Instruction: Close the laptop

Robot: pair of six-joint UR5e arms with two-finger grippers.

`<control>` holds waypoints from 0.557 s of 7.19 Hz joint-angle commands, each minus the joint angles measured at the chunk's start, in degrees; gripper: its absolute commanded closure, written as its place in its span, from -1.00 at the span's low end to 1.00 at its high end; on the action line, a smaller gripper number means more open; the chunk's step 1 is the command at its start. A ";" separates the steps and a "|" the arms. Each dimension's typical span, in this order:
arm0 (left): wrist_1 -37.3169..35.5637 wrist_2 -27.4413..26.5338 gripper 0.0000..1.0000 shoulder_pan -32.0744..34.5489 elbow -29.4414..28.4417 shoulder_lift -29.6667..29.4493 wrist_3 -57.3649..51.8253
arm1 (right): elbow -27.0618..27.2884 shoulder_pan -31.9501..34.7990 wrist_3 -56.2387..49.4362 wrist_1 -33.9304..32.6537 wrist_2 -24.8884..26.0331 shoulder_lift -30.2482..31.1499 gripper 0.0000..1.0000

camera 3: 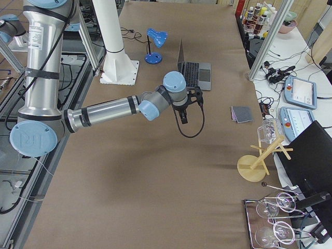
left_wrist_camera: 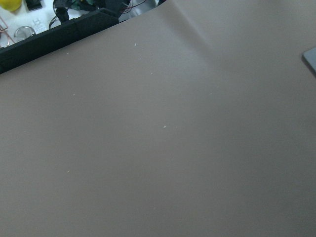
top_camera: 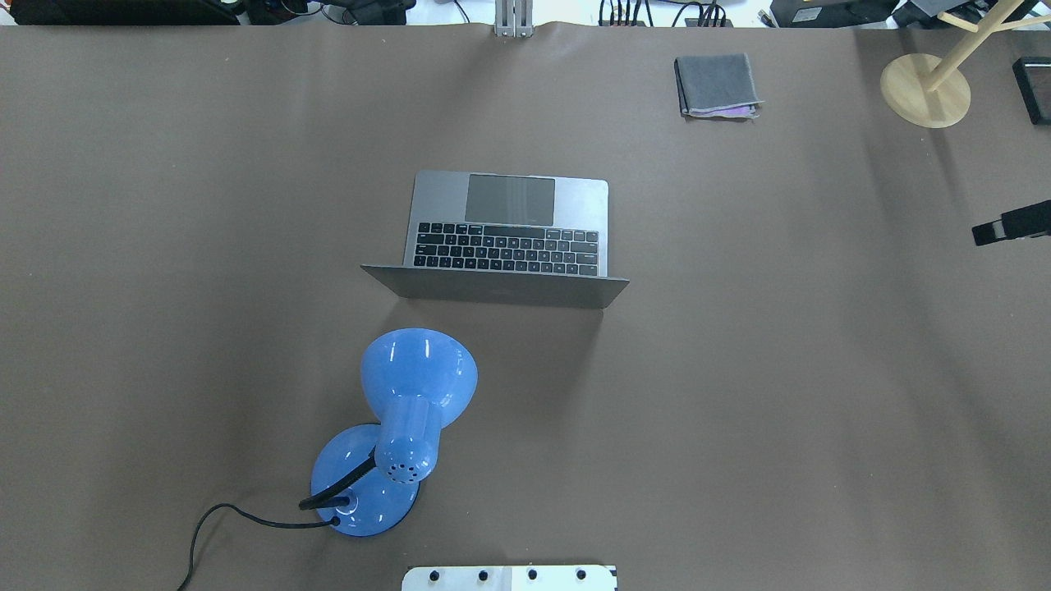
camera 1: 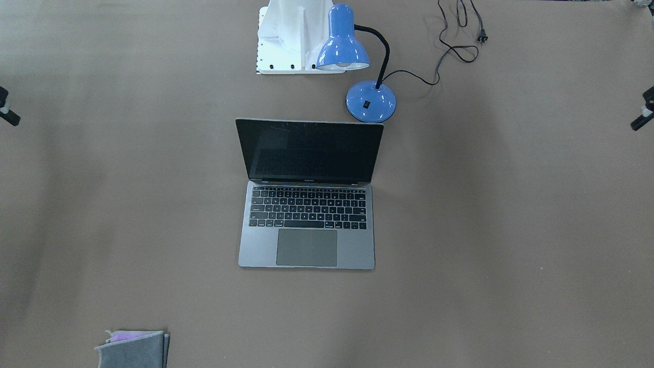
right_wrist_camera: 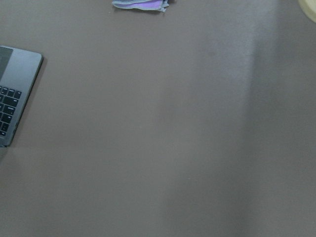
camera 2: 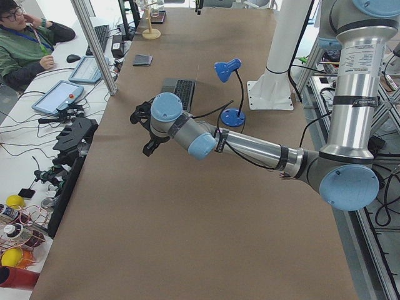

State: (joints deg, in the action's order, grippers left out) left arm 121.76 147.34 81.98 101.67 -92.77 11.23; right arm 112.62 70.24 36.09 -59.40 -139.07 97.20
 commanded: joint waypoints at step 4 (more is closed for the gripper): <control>28.15 -1.34 -0.95 -21.82 0.11 -0.74 37.61 | 7.95 -24.85 35.59 13.61 17.49 -0.61 -0.55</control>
State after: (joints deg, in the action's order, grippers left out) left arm 144.89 147.36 65.30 101.73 -93.35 43.87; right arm 117.81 51.03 66.02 -46.15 -125.19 96.62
